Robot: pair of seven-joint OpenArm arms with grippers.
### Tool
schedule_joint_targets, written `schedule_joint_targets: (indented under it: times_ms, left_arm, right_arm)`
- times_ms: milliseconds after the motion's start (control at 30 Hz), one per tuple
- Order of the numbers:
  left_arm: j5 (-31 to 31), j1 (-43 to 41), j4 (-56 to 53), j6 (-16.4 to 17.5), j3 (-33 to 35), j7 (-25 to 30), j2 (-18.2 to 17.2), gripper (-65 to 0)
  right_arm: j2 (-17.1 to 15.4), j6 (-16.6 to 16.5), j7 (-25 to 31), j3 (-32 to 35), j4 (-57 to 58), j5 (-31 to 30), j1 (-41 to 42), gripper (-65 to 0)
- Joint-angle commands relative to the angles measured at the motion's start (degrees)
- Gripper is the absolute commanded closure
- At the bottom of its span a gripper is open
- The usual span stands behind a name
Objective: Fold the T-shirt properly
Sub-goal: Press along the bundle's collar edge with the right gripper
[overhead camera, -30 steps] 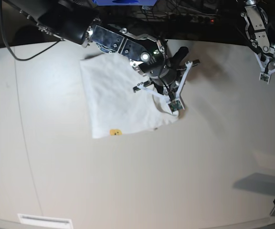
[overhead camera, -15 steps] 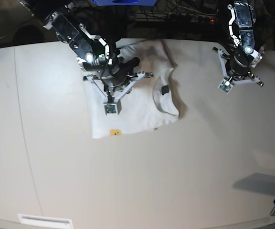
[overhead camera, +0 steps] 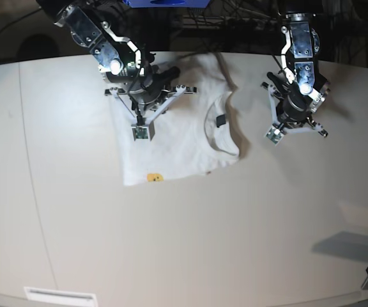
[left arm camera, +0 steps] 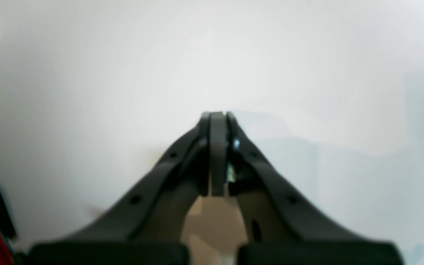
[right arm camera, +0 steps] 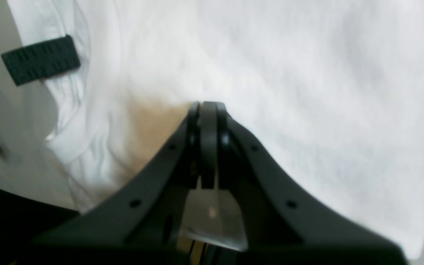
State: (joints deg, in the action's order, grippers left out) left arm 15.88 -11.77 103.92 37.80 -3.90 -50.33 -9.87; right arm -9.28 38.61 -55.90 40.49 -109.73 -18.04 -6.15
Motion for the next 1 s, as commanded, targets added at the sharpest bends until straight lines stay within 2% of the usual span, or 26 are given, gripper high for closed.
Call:
schedule_joint_targets:
  times_ms: [0, 167, 333, 433, 567, 667, 967]
  left_arm:
    - [0.43, -0.32, 3.91, -0.31, -0.1, 0.26, -0.46, 0.0]
    - [0.43, -4.45, 12.17, -0.31, -0.36, -0.97, -0.81, 0.0]
    - [-0.01, -6.74, 13.14, -0.13, -0.01, 0.17, -1.52, 0.0]
    - [0.34, -8.49, 13.31, 2.2, -0.54, 4.04, 0.15, 0.0]
    - [0.43, -8.76, 12.96, 2.2, -0.71, 2.11, 0.24, 0.0]
    - [0.43, -8.76, 12.78, 2.2, -1.68, 1.84, 0.15, 0.0]
    - [0.52, -8.32, 10.32, 2.2, -10.82, 1.93, 0.15, 0.0]
  right_arm:
    - [-0.17, -0.15, 0.73, -0.27, -1.34, 0.15, 1.36, -0.1]
    - [-0.79, -0.15, 0.82, -0.27, -1.52, 0.15, 2.15, -0.1]
    - [-1.58, -0.15, 0.73, -0.36, -1.78, 0.15, 3.21, -0.1]
    - [-2.19, -0.15, 0.82, -0.27, -1.78, 0.15, 3.3, -0.1]
    - [-2.11, -0.5, 1.0, -0.01, -1.26, 0.15, 3.3, -0.1]
    - [-0.88, -0.59, 1.0, -0.01, -0.47, 0.15, 3.91, -0.1]
    - [2.2, -0.76, 1.17, 0.08, 10.17, -0.02, 7.95, -0.1]
